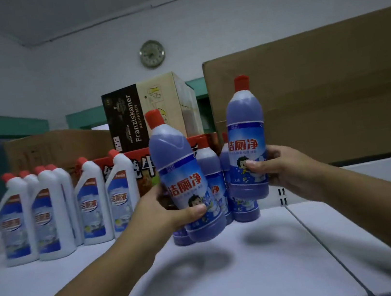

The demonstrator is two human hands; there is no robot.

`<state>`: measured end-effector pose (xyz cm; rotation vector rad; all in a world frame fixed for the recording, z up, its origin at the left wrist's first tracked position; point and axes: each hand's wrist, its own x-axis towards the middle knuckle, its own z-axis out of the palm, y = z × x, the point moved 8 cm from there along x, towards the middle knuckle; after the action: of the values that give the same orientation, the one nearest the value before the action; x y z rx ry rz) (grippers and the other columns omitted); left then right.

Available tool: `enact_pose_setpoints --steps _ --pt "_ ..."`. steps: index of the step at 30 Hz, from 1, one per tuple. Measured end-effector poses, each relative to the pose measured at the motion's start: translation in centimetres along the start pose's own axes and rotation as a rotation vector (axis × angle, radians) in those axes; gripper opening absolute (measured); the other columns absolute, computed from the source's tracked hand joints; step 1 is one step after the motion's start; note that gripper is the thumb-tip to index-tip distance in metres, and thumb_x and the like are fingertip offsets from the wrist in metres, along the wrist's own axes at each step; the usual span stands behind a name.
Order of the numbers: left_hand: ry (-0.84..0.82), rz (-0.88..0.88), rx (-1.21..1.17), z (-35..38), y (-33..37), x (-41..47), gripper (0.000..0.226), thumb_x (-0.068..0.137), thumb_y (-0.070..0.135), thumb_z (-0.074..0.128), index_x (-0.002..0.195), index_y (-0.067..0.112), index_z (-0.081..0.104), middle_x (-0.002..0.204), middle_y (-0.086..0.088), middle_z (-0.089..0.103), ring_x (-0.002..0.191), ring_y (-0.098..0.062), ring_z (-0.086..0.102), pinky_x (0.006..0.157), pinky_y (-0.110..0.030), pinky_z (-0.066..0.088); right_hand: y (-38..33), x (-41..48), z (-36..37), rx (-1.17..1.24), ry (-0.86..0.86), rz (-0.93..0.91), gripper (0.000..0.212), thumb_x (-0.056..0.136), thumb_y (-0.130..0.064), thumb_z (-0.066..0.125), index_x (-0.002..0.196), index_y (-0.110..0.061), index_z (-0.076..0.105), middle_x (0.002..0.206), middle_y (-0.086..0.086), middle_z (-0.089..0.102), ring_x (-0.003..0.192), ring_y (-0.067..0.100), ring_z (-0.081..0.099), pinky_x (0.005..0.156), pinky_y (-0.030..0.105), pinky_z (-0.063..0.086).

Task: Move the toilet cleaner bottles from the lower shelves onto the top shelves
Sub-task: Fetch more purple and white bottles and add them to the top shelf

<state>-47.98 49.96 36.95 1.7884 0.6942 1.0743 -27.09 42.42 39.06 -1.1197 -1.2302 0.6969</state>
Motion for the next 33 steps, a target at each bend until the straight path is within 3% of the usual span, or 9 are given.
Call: enact_pose_setpoints --steps 4,6,11,14,19,24,27,30,33 --pt "-0.066 0.029 0.105 3.2 -2.1 2.6 0.048 0.061 0.017 0.085 0.092 0.037 0.053 0.093 0.019 0.065 0.09 -0.004 0.063 0.065 -0.016 0.05 3.7 1.5 -1.3 -0.093 0.049 0.066 0.037 0.07 -0.011 0.072 0.106 -0.012 0.064 0.097 0.004 0.073 0.09 0.019 0.07 0.07 0.026 0.055" --pt "-0.048 0.07 0.13 4.2 -2.9 3.4 0.051 0.059 0.017 0.086 0.088 0.039 0.051 0.089 0.023 0.062 0.083 0.003 0.06 0.065 -0.011 0.047 4.8 1.7 -1.8 -0.143 0.042 0.083 0.036 0.072 -0.01 0.073 0.106 -0.014 0.064 0.099 0.004 0.074 0.092 0.019 0.07 0.071 0.026 0.056" --pt "-0.004 0.109 0.135 4.9 -4.4 4.2 0.06 0.055 0.013 0.088 0.087 0.041 0.046 0.092 0.026 0.059 0.091 -0.001 0.06 0.088 -0.027 0.05 6.4 1.9 -2.4 -0.208 0.005 0.07 0.05 0.059 -0.016 0.076 0.108 -0.016 0.066 0.101 0.004 0.074 0.096 0.019 0.07 0.078 0.028 0.057" --pt "-0.034 0.128 0.118 5.2 -5.0 4.0 0.07 0.056 0.014 0.088 0.095 0.048 0.04 0.097 0.031 0.054 0.094 0.005 0.057 0.085 -0.022 0.05 7.6 2.1 -2.0 -0.259 0.005 0.057 0.051 0.058 -0.012 0.085 0.107 -0.018 0.068 0.103 0.001 0.074 0.1 0.018 0.068 0.086 0.033 0.055" --pt "-0.01 0.213 0.303 5.1 -4.2 3.4 0.08 0.058 0.032 0.086 0.108 0.052 0.027 0.096 0.037 0.047 0.099 0.003 0.053 0.087 -0.019 0.046 8.5 2.2 -2.0 -0.315 0.063 0.074 0.059 0.062 -0.015 0.085 0.116 -0.02 0.062 0.111 0.001 0.07 0.105 0.018 0.065 0.092 0.042 0.053" --pt "0.088 0.31 0.514 4.1 -3.1 2.6 0.081 0.055 0.05 0.083 0.118 0.046 0.032 0.105 0.025 0.044 0.098 -0.004 0.054 0.086 -0.028 0.053 8.4 1.8 -1.8 -0.361 0.091 0.087 0.051 0.076 -0.009 0.074 0.121 -0.023 0.054 0.114 0.0 0.066 0.105 0.017 0.064 0.087 0.039 0.056" --pt "0.16 0.376 0.569 3.4 -2.5 1.7 0.071 0.06 0.046 0.082 0.1 0.043 0.023 0.092 0.022 0.042 0.087 -0.006 0.052 0.073 -0.023 0.048 8.2 1.5 -1.6 -0.397 0.103 0.076 0.049 0.078 -0.011 0.072 0.122 -0.024 0.054 0.115 -0.001 0.065 0.105 0.017 0.063 0.088 0.039 0.055" --pt "0.121 0.447 0.816 4.5 -2.1 1.1 0.041 0.076 0.051 0.067 0.073 0.029 0.032 0.072 0.016 0.046 0.076 -0.009 0.053 0.066 -0.023 0.045 8.1 1.4 -1.6 -0.427 0.112 0.046 0.041 0.08 -0.013 0.071 0.114 -0.031 0.057 0.112 -0.004 0.067 0.104 0.017 0.064 0.089 0.041 0.055" --pt "0.011 0.431 0.924 5.8 -2.5 1.5 0.033 0.084 0.054 0.054 0.069 0.028 0.04 0.076 0.014 0.051 0.08 -0.009 0.055 0.068 -0.024 0.045 8.4 1.3 -1.3 -0.525 0.109 0.062 0.04 0.083 -0.025 0.069 0.12 -0.031 0.055 0.112 -0.005 0.066 0.102 0.017 0.064 0.083 0.037 0.057"
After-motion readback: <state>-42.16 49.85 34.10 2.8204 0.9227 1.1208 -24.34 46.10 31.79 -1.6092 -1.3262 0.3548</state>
